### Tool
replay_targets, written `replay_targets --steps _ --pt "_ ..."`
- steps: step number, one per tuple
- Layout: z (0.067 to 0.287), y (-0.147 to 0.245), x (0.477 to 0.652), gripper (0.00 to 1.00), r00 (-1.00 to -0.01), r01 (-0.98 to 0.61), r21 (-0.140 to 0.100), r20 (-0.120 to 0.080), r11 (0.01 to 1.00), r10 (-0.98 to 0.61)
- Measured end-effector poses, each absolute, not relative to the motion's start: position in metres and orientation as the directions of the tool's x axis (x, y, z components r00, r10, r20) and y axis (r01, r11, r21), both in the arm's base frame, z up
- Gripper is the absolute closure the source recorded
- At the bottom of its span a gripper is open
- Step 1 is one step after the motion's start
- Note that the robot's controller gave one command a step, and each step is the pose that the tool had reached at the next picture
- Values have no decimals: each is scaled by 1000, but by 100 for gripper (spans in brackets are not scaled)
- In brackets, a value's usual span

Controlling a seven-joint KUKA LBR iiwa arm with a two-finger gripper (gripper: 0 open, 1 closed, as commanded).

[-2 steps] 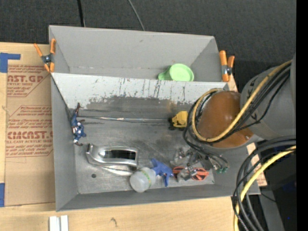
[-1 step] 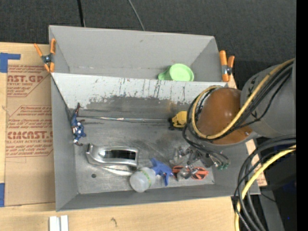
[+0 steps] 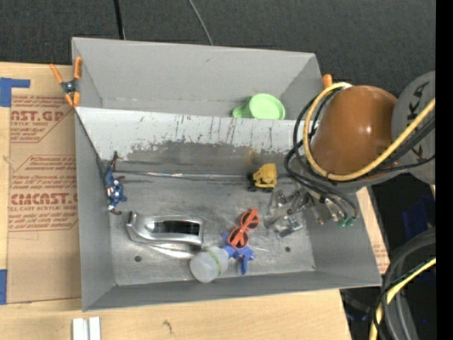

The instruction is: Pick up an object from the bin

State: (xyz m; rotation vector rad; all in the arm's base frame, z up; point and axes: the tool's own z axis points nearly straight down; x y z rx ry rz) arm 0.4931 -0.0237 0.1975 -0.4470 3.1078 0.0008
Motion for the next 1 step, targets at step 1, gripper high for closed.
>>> replay_targets --steps 1 --pt "197 -24 493 0 -960 -281 0 -1 960 -281"
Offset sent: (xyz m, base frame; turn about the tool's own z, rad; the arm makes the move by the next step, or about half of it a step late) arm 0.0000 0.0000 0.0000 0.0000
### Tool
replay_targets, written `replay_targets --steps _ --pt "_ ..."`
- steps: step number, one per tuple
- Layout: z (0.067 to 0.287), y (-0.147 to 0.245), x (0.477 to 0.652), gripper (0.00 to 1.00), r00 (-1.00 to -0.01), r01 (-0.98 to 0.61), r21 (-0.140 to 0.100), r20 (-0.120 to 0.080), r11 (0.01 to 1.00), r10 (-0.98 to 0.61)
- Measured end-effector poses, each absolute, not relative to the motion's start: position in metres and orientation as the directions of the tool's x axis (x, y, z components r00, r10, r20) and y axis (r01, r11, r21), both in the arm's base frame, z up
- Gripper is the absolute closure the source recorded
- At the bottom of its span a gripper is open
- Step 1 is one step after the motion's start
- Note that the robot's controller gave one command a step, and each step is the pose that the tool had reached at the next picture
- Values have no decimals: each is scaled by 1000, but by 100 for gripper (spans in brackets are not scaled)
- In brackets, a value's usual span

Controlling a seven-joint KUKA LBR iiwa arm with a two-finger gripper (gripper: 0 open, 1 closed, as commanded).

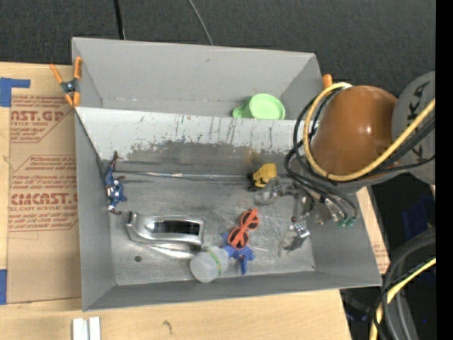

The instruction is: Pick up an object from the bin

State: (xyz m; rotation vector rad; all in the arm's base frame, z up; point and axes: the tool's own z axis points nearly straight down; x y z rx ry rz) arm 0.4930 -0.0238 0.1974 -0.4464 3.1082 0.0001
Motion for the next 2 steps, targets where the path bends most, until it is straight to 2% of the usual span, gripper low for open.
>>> replay_targets --steps 1,2 --pt "197 -24 493 0 -960 -281 0 -1 960 -281" --pt "101 12 519 100 -943 -334 -6 -9 943 -334"
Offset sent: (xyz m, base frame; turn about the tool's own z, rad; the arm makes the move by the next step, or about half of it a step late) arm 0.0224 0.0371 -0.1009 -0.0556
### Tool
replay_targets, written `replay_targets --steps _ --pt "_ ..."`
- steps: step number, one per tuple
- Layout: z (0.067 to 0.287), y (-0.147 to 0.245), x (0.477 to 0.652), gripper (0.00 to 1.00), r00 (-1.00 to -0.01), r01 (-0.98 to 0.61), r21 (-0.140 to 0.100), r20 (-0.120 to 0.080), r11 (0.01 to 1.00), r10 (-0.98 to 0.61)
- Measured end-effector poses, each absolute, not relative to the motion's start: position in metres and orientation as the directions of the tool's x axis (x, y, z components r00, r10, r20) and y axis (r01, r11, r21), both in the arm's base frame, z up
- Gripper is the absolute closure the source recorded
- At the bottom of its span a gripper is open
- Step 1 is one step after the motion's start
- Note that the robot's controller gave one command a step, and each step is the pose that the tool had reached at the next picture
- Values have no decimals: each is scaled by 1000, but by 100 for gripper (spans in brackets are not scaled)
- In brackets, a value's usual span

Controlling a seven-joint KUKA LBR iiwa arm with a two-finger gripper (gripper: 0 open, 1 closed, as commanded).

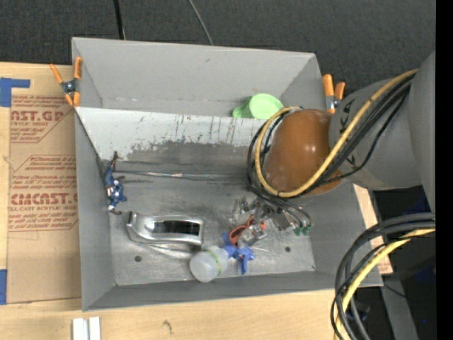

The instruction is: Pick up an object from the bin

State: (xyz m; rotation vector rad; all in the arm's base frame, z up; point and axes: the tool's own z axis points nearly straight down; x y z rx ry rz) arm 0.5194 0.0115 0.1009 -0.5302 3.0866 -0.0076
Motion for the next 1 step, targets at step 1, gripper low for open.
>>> replay_targets --steps 1 --pt "101 11 519 100 -943 -334 -7 -9 943 -334"
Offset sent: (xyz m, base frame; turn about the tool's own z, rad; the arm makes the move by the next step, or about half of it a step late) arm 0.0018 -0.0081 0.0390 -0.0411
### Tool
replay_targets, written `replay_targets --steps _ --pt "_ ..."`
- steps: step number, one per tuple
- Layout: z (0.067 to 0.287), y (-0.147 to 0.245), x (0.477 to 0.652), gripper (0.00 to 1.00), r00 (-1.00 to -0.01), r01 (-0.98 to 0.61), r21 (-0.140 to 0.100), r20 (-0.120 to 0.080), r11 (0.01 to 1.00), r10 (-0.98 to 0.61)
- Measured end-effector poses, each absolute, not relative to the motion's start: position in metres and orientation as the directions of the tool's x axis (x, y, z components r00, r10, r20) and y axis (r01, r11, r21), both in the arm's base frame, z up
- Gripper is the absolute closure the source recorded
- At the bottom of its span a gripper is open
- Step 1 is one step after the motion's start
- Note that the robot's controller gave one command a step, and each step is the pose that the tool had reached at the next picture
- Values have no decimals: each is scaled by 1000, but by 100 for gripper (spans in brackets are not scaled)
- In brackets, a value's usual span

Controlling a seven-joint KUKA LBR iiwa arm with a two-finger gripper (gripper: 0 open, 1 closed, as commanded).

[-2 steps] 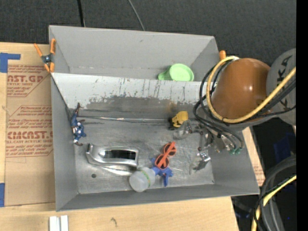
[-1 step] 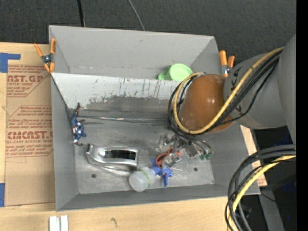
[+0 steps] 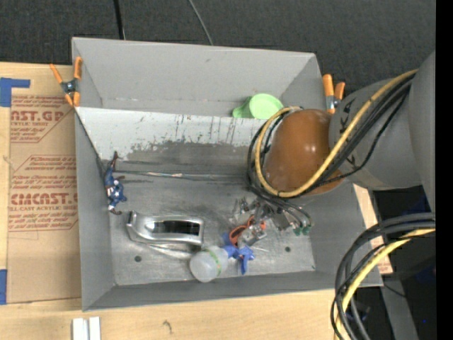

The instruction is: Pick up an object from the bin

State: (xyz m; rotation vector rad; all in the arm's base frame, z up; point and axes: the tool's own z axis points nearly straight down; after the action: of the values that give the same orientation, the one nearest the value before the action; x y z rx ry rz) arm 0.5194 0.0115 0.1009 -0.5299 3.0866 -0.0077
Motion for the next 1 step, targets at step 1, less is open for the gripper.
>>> replay_targets --steps 1 --pt "126 7 519 100 -932 -361 1 1 932 -361"
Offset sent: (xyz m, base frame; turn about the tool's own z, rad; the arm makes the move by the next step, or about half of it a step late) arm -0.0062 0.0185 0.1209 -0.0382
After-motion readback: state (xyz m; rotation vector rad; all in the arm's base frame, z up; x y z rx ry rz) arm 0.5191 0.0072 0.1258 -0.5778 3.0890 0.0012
